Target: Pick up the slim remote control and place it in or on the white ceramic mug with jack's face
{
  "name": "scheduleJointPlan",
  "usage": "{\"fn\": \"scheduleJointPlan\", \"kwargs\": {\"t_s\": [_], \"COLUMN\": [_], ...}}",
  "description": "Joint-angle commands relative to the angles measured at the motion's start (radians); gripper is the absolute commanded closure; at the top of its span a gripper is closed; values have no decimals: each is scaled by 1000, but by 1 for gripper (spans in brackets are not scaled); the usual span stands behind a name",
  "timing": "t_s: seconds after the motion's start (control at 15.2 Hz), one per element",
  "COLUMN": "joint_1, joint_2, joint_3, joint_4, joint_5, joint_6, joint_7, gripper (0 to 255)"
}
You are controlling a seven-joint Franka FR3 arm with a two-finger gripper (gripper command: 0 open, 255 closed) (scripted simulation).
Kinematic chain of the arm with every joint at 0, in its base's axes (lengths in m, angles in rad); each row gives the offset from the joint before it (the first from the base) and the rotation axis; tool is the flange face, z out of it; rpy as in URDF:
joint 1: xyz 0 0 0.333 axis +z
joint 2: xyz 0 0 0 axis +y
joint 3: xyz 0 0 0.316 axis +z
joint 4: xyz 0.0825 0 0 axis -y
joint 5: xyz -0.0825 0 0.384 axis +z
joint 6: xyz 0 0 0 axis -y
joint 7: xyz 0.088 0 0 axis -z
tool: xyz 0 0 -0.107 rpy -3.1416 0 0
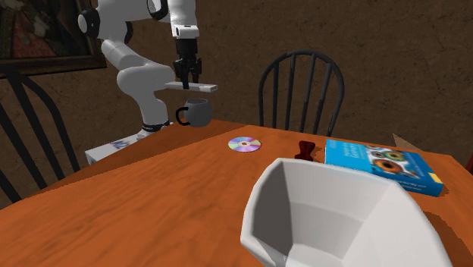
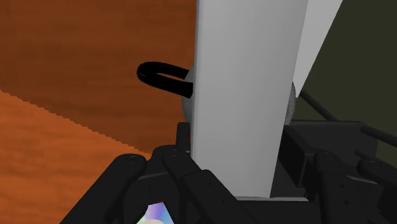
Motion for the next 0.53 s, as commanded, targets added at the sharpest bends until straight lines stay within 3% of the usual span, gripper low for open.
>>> {"fn": "scheduleJointPlan", "kwargs": {"t_s": [0.0,0.46], "joint_1": [2,6], "joint_2": [-8,-17], "joint_3": [3,9], "joint_4": [-28,-125], "joint_5": [3,9], "joint_6": [21,109], "joint_7": [1,0], "gripper": [255,255]}}
